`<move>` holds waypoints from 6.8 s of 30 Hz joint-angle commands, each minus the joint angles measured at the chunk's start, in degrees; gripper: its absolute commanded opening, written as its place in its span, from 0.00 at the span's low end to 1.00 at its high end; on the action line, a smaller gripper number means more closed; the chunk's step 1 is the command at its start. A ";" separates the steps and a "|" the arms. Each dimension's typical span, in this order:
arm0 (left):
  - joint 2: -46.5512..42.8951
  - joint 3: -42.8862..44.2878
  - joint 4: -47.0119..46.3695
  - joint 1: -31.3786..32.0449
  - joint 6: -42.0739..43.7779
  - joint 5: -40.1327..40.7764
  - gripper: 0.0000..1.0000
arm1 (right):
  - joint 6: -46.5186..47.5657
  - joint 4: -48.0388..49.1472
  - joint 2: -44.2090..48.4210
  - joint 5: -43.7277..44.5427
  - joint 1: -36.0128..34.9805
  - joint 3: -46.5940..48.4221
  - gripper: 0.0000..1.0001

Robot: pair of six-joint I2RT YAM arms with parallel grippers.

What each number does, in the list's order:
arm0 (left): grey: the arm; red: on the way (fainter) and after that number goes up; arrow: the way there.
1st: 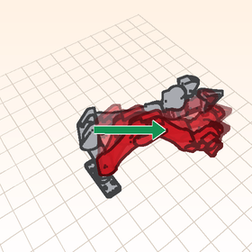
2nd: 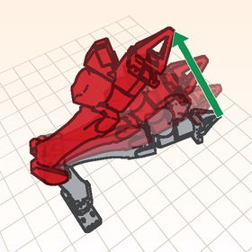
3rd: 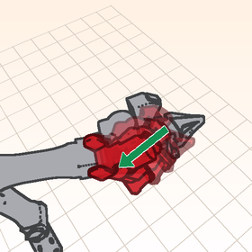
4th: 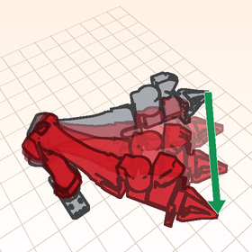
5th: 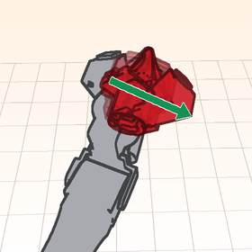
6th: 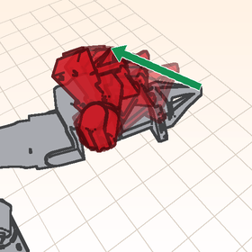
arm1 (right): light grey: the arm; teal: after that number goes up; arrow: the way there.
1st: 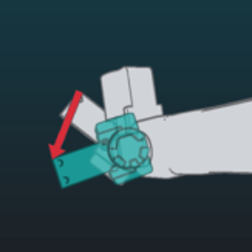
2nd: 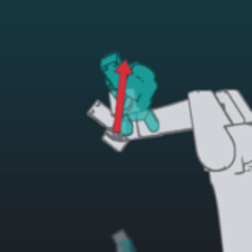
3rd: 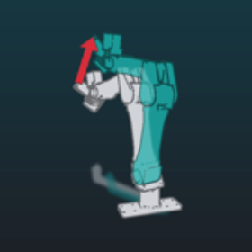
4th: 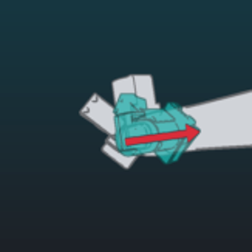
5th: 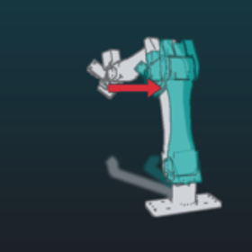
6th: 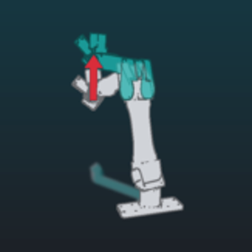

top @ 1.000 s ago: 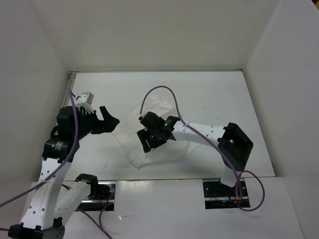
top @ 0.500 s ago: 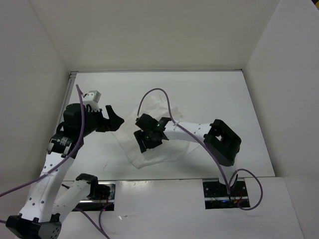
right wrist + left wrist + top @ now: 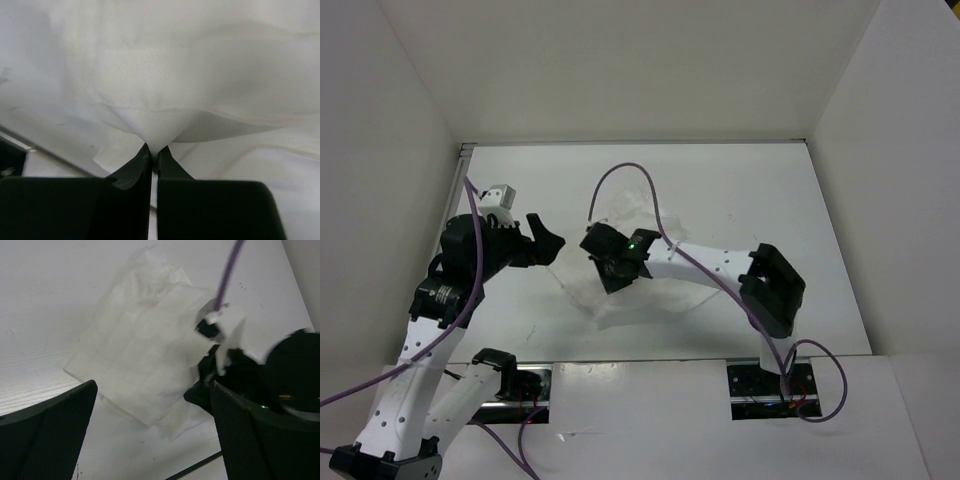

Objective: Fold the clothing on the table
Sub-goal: Move the skirt to the center of the board, then flatten the skirt out

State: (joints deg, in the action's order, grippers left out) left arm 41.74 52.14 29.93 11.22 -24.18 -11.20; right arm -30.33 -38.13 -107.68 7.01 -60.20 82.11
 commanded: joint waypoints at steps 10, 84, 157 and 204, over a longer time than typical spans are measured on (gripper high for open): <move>-1.74 -0.81 -2.07 0.38 -1.74 3.56 1.00 | 11.60 -18.18 7.93 23.10 -0.35 45.80 0.00; 42.46 9.37 -16.93 38.35 -15.90 25.35 0.69 | -2.10 -8.72 29.54 13.21 30.59 -5.29 0.64; 12.15 3.77 -4.44 33.95 -26.61 23.86 0.86 | -12.56 -21.38 32.44 -36.71 42.28 -29.90 0.55; 7.94 -1.17 -1.11 22.09 -30.13 28.33 0.87 | -5.54 -12.41 2.50 -15.44 26.63 30.81 0.00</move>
State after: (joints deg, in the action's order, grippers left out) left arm 53.17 48.95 28.32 35.29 -51.88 13.28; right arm -39.62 -51.48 -98.32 -7.05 -32.49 106.98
